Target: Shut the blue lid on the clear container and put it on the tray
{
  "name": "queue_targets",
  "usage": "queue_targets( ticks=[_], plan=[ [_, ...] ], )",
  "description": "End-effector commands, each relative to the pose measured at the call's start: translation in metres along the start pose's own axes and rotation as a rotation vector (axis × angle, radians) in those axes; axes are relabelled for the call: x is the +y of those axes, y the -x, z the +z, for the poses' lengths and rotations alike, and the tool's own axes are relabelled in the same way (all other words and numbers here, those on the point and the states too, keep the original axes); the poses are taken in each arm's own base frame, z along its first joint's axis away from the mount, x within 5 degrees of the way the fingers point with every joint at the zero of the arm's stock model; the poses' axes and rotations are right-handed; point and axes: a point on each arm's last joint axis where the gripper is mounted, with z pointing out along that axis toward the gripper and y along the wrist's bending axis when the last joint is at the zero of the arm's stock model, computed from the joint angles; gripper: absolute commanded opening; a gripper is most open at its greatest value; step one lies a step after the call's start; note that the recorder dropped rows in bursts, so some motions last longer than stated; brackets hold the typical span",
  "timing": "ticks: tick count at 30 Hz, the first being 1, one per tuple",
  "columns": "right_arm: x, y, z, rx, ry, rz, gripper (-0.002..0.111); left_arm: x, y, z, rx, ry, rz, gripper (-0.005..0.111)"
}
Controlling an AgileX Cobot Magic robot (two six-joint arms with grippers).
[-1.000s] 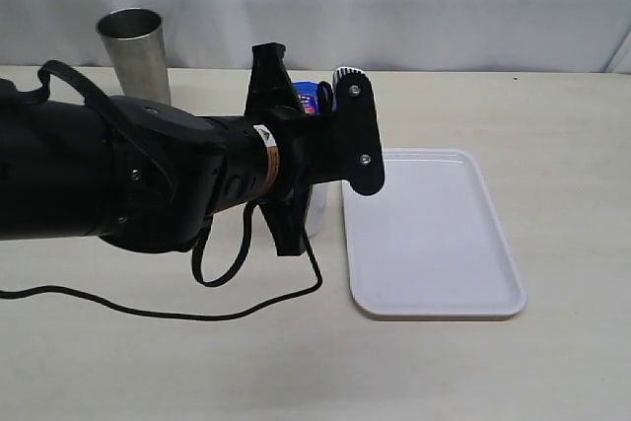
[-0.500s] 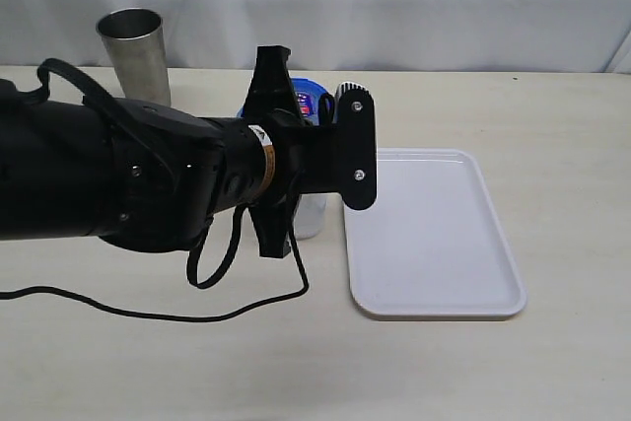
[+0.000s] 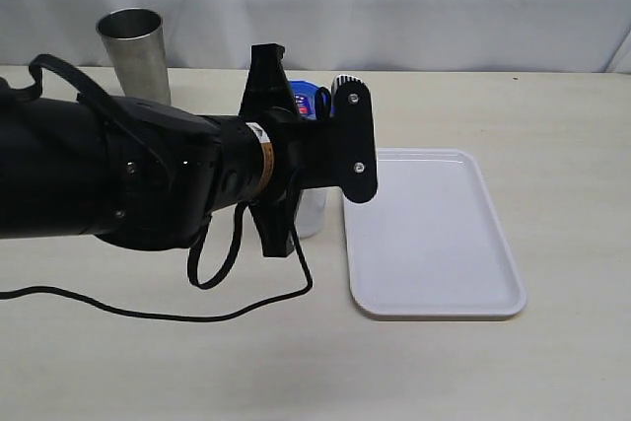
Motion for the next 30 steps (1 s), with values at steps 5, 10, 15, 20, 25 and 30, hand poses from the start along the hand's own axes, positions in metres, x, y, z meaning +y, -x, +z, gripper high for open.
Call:
queue_targets(
  ticks=[5, 10, 15, 20, 25, 30],
  plan=[
    [-0.0001, 0.0003, -0.0001, -0.015, -0.003, 0.004, 0.005, 0.002, 0.0006, -0.0043, -0.009, 0.003, -0.045, 0.0],
    [-0.0001, 0.0003, -0.0001, -0.015, -0.003, 0.004, 0.005, 0.0017, 0.0016, -0.0043, -0.02, 0.001, -0.044, 0.0],
    [-0.0001, 0.0003, -0.0001, -0.015, -0.003, 0.004, 0.005, 0.0021, 0.0016, -0.0043, -0.019, 0.005, -0.035, 0.0],
    [-0.0001, 0.0003, -0.0001, -0.015, -0.003, 0.004, 0.005, 0.0043, -0.0009, -0.0043, 0.008, 0.03, -0.006, 0.0],
    [-0.0001, 0.0003, -0.0001, -0.015, -0.003, 0.004, 0.005, 0.0052, -0.0013, -0.0043, 0.012, 0.039, 0.009, 0.0],
    [-0.0001, 0.0003, -0.0001, -0.015, -0.003, 0.004, 0.005, 0.0052, -0.0013, -0.0043, 0.013, 0.04, 0.009, 0.0]
  ],
)
